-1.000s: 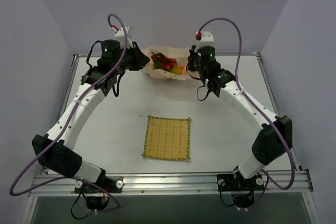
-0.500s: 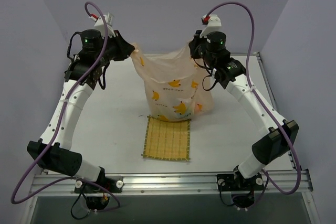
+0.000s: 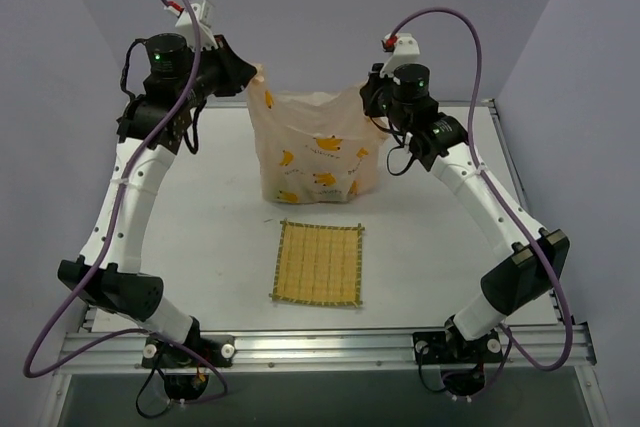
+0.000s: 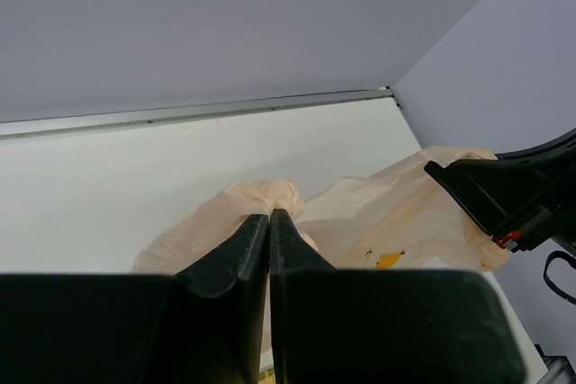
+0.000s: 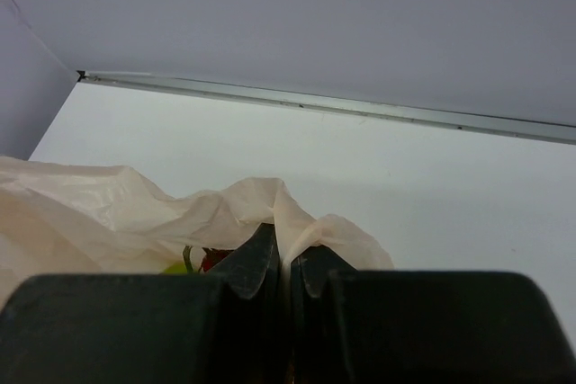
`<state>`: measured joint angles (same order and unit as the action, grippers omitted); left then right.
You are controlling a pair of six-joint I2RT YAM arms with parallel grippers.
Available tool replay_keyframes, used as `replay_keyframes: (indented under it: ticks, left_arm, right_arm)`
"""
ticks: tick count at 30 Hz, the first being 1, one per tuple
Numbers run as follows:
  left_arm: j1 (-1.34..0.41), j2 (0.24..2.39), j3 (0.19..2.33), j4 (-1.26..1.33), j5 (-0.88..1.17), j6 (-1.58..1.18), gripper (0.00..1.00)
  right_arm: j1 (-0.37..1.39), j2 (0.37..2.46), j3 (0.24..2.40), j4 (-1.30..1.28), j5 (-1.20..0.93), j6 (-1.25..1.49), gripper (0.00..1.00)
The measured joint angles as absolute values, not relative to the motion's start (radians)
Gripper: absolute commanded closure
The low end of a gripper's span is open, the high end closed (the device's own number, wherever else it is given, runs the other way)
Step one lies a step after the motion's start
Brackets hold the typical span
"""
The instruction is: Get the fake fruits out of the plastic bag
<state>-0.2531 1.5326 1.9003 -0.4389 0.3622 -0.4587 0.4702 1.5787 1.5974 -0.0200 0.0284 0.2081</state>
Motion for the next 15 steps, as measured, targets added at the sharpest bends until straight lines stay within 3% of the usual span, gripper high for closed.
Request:
replay_keyframes:
  ticks: [15]
  left_arm:
    - [-0.238,1.559,1.937,-0.452,0.359,-0.445,0.98]
  right_arm:
    - [0.463,1.620,1.683,-0.026,-0.014,0.182,1.00]
